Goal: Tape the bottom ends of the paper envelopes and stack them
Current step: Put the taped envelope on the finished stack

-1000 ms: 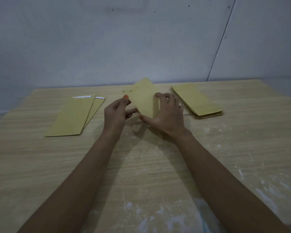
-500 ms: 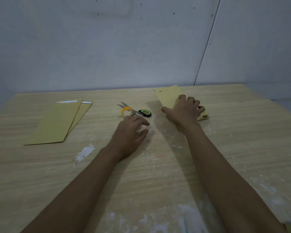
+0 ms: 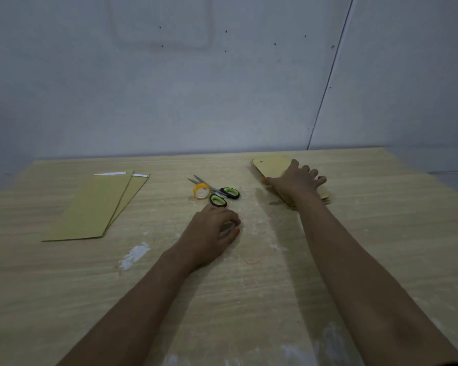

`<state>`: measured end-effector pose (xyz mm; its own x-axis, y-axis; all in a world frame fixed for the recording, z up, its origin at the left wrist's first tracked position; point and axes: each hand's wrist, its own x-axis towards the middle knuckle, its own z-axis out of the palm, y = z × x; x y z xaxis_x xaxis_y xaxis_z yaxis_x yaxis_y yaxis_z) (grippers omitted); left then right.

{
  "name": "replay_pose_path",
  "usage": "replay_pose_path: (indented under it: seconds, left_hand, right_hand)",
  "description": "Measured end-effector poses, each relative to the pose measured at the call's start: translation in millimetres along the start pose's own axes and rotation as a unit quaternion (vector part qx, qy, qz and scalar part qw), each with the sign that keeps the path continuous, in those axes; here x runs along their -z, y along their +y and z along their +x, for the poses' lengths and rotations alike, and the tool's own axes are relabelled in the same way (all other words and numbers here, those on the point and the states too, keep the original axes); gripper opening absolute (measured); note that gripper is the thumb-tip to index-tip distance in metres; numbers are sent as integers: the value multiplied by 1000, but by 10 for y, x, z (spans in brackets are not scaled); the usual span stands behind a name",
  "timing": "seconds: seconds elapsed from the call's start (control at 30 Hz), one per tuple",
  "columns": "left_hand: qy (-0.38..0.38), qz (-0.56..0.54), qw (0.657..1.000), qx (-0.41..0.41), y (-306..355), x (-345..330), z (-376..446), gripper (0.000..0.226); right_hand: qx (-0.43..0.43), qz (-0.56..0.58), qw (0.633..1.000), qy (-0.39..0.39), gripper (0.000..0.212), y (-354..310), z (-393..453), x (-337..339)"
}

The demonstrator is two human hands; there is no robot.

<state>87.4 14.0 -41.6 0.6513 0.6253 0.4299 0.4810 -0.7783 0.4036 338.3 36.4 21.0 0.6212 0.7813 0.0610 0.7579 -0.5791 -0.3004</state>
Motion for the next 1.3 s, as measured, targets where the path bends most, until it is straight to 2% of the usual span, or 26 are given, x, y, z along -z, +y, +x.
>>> replay_pose_path:
  seconds: [0.23,0.53,0.63,0.7,0.83,0.87,0.93,1.0,1.13,1.23,1.3]
  left_hand:
    - [-4,-7,1000,12,10,5,-26,37]
    - [-3,-3,1000,12,-7,-4,-30,36]
    - [-3,-2,1000,8,11,8,-23,33]
    - [8,-14,1000,2,31,24,-29,31]
    - [38,-48,998,-8,-32,126,-99,20]
    - [56,-56,997,-7,-66,184,-133,17]
    - [105,-60,993,10,-125,335,-195,9]
    - [159,-47,985,54,-203,522,-260,8]
    - [252,8,948,194,-521,838,-403,15]
    - [198,149,898,363,-745,975,-568,40]
    - [143,165,865,453,-839,1050,-678,63]
  right_hand:
    - [-26,-4,1000,5,93,16,2,-26]
    - [-35,7,999,7,100,54,50,-81]
    - [-18,1,999,41,98,15,4,-94]
    - [15,17,995,96,86,-57,-91,-126]
    - [152,111,956,226,32,-264,-407,-273]
    - [200,142,940,237,24,-316,-502,-318]
    - [309,198,907,205,15,-408,-698,-395]
    - [405,216,874,160,12,-512,-891,-445]
    - [486,242,836,74,9,-728,-1212,-507]
    - [508,228,831,-17,8,-871,-1359,-605]
    - [515,223,827,-35,6,-968,-1406,-667]
